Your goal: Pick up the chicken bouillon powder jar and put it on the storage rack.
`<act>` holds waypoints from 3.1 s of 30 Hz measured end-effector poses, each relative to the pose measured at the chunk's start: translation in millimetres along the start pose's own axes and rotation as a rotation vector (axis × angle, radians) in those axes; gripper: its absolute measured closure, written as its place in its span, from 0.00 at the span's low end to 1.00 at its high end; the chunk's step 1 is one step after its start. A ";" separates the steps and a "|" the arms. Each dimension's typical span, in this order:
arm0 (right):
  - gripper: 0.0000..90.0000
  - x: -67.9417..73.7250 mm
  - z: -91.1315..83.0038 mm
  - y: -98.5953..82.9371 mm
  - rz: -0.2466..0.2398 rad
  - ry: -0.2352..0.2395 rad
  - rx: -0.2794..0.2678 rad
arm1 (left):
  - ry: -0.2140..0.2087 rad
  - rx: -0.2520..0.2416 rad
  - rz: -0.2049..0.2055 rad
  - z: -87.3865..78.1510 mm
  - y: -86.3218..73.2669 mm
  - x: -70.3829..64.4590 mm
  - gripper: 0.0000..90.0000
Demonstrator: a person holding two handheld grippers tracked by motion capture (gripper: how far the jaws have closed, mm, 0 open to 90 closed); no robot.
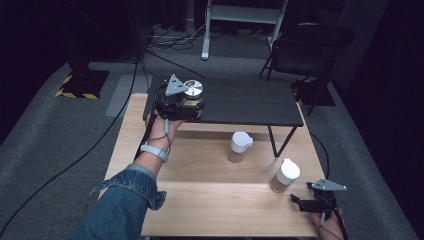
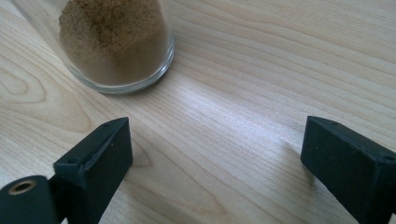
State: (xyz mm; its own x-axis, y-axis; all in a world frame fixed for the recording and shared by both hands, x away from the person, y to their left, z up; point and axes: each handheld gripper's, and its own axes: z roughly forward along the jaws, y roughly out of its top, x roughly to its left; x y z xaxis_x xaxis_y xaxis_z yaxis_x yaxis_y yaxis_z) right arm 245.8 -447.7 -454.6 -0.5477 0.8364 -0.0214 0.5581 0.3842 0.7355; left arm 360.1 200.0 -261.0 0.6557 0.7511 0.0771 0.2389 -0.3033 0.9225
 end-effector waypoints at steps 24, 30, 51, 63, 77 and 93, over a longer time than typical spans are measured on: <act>0.10 -0.2 -0.1 0.1 -0.003 0.003 0.000 | 0.031 0.033 -0.069 33.3 4.0 1.2 0.35; 0.10 -0.2 -0.1 0.0 -0.002 0.003 0.000 | 0.035 0.019 -0.078 34.9 -1.6 4.7 0.27; 0.10 0.7 -0.4 -0.2 -0.001 0.002 0.001 | 0.026 -0.001 -0.088 14.9 -43.1 15.0 0.09; 0.10 0.6 -0.4 -0.1 -0.001 0.002 0.001 | 0.046 -0.053 -0.099 -7.0 -70.3 12.2 0.09; 0.10 0.3 -0.3 -0.1 -0.002 0.003 0.001 | 0.047 -0.080 -0.072 -45.2 -98.1 1.5 0.09; 0.10 0.3 -0.3 0.0 -0.002 0.003 0.001 | 0.014 -0.060 -0.085 -66.1 -144.8 -15.1 0.09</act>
State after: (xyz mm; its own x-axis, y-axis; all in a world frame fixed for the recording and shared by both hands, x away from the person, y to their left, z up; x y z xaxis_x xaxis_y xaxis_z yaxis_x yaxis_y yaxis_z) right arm 245.4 -447.6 -454.4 -0.5503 0.8347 -0.0205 0.5580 0.3859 0.7347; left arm 268.3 271.3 -370.8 0.6246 0.7809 0.0031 0.2494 -0.2033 0.9468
